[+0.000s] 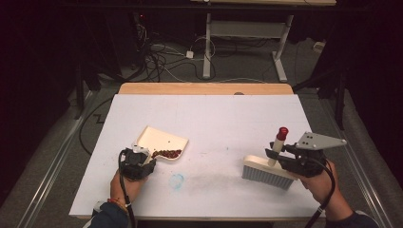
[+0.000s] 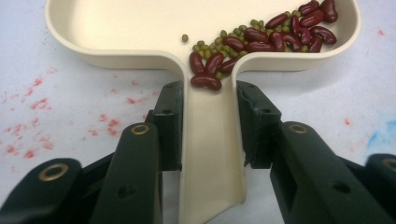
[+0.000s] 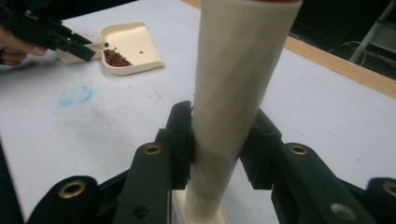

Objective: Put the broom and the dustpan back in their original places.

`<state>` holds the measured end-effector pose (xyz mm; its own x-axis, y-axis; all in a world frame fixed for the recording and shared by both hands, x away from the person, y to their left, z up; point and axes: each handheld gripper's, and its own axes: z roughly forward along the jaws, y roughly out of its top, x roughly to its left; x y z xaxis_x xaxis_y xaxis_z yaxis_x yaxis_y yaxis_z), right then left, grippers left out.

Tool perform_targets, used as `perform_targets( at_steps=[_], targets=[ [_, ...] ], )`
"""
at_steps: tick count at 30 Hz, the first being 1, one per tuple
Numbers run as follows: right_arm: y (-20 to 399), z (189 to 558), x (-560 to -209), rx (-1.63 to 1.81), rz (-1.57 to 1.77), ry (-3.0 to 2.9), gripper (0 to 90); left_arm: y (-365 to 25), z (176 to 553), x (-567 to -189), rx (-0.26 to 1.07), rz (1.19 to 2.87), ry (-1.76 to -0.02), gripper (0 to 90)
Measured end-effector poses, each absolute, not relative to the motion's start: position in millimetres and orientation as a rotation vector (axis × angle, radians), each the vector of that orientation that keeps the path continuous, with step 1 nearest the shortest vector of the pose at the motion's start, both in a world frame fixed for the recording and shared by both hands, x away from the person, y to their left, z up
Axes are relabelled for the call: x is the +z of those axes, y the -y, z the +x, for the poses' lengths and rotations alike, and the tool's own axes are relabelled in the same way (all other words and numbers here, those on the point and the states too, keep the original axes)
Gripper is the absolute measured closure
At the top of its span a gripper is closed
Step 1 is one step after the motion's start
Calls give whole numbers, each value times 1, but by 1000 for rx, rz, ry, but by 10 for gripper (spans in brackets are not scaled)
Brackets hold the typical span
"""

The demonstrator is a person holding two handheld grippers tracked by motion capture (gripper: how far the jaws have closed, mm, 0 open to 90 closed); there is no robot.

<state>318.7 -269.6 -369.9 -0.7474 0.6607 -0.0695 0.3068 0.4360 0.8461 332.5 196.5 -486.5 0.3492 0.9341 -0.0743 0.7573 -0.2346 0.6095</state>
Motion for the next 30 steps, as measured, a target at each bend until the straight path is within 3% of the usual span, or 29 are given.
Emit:
perform_targets(
  at_steps=[4, 16, 22, 28, 30],
  targets=[
    [264, 346, -372, 1208, 857, -2323, 652, -187, 328, -487, 381, 2075, -1451, 510],
    [247, 417, -397, 1034, 1060, -2278, 592, -184, 315, -483, 347, 2096, -1337, 458],
    [241, 437, -412, 923, 1157, -2231, 556, -189, 310, -474, 393, 2076, -1227, 350],
    [243, 444, -420, 874, 1243, -2153, 600, -200, 304, -469, 448, 2063, -1097, 337],
    [243, 443, -421, 876, 1248, -2139, 585, -202, 301, -469, 484, 2052, -1081, 252]
  ],
)
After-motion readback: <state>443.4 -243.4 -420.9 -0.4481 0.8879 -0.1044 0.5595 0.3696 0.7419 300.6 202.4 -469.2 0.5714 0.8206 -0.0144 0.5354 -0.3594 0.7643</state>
